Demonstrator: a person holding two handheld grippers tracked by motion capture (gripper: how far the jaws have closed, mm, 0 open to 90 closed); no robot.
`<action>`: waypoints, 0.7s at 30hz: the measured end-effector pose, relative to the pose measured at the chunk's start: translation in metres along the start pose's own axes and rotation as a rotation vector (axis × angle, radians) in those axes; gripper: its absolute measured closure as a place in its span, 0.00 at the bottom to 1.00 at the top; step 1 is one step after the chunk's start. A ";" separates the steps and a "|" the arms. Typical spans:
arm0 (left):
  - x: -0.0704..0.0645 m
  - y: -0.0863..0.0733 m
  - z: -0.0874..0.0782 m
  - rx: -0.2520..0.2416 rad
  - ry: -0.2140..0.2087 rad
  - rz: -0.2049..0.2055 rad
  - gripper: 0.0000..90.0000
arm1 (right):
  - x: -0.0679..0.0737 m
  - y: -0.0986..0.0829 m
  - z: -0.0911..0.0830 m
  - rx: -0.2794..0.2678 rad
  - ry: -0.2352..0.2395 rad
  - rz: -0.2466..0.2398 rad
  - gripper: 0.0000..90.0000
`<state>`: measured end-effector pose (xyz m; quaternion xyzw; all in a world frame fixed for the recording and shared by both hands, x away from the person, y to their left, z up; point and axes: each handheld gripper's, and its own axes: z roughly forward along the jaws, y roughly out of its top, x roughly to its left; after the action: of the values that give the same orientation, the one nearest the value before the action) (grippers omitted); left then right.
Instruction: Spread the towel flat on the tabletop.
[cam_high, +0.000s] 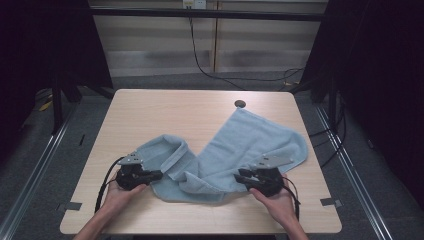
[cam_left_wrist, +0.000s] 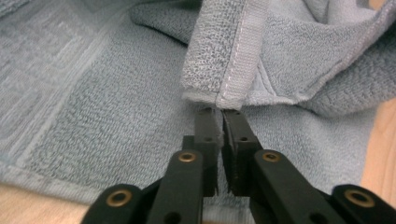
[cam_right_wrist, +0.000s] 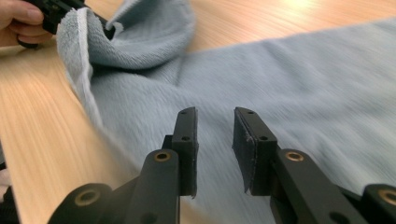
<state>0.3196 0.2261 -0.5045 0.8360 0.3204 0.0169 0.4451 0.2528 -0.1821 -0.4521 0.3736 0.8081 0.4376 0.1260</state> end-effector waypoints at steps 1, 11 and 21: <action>-0.002 -0.002 0.004 0.025 0.004 0.010 0.94 | 0.007 0.011 0.016 0.009 0.039 -0.024 0.79; -0.014 -0.002 0.005 0.052 -0.007 0.057 0.91 | 0.033 0.066 0.089 -0.045 0.206 -0.049 0.74; -0.008 -0.002 -0.002 0.033 -0.006 0.022 0.78 | 0.063 0.052 0.142 0.102 0.294 -0.059 0.48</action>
<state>0.3114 0.2238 -0.5031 0.8468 0.3101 0.0139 0.4320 0.3103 -0.0325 -0.4862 0.2876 0.8497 0.4420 -0.0003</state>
